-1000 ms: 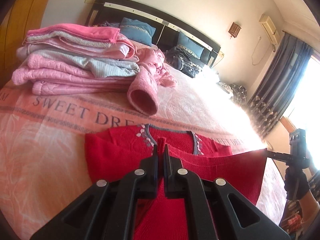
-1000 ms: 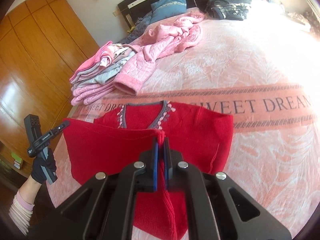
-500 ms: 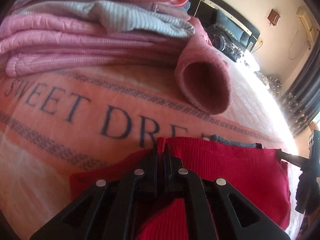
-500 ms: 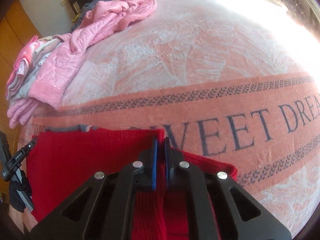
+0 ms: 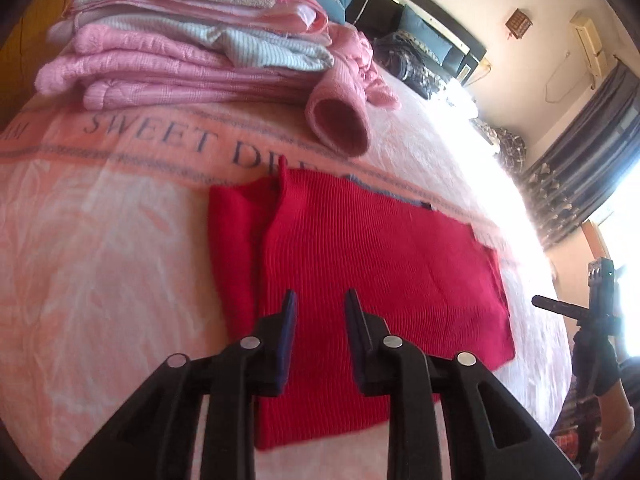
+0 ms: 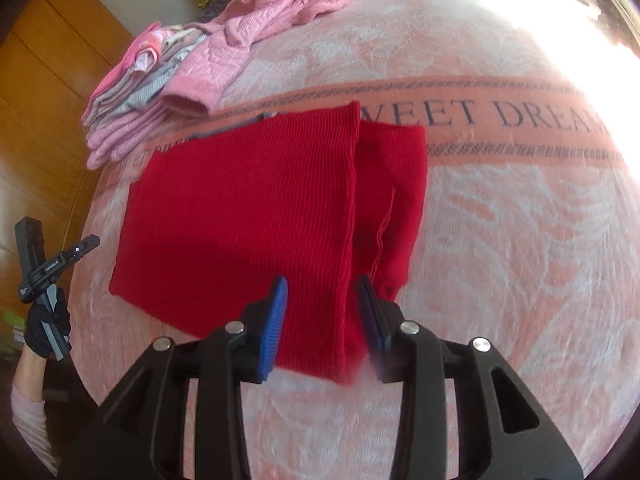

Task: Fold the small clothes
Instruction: 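Open both tools and release the folded hem onto the sweater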

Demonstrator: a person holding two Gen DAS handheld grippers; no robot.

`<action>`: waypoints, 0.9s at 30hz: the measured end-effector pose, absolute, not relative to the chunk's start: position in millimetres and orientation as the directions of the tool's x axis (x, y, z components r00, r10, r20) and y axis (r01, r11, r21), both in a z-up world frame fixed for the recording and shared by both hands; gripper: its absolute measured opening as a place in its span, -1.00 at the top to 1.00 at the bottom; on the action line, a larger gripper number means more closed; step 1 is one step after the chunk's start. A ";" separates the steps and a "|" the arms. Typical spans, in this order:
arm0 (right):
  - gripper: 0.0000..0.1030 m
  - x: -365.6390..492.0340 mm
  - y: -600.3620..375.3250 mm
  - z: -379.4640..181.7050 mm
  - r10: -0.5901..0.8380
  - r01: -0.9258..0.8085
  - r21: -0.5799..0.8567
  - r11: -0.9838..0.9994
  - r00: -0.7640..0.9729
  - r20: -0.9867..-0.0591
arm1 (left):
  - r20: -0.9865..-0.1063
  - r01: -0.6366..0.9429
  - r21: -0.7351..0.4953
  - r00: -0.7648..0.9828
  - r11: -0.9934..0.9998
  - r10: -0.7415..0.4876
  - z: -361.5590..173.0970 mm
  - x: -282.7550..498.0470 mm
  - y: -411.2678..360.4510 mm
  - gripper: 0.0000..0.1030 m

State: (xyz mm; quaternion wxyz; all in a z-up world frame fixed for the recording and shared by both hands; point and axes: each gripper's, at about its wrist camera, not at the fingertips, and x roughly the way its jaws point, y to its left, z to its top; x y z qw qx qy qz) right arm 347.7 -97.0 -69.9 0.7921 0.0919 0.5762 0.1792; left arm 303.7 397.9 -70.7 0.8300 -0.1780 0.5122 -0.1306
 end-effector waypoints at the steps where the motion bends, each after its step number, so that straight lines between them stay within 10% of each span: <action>1: 0.29 333.0 -97.0 -79.2 0.388 -0.181 0.351 0.919 0.247 -0.888 | -0.812 0.024 -0.443 0.414 0.896 -0.412 -79.9 290.0 395.9 0.51; 8: 0.30 308.7 -101.9 -124.4 0.455 -0.121 0.439 0.890 0.253 -0.854 | -0.811 -0.023 -0.443 0.436 0.896 -0.390 -114.4 264.9 388.1 0.52; 12: 0.85 316.1 -107.9 -137.5 0.501 -0.113 0.489 0.865 0.239 -0.832 | -0.827 -0.033 -0.413 0.431 0.910 -0.360 -117.6 274.8 384.9 0.53; 18: 0.89 312.6 -110.1 -139.9 0.465 -0.145 0.443 0.885 0.214 -0.859 | -0.789 -0.025 -0.479 0.450 0.878 -0.418 -128.6 274.7 396.2 0.55; 27: 0.30 314.5 -123.4 -110.6 0.505 -0.123 0.490 0.863 0.243 -0.828 | -0.745 -0.015 -0.495 0.522 0.869 -0.416 -86.0 275.4 398.9 0.58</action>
